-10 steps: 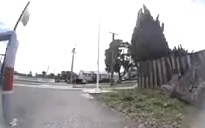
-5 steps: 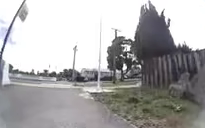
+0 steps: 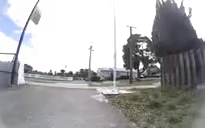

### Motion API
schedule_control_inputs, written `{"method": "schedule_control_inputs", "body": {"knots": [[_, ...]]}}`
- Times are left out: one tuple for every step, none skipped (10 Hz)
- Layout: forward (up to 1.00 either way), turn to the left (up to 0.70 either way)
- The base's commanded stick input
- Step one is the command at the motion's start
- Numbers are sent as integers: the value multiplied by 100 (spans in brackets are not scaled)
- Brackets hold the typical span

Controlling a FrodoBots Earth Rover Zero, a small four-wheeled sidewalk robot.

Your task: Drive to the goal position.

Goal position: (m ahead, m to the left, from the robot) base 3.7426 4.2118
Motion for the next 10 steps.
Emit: {"method": "schedule_control_inputs", "body": {"knots": [[70, 0], [70, 0], [70, 0], [70, 0], [70, 0], [70, 0], [70, 0], [70, 0], [70, 8], [70, 20]]}}
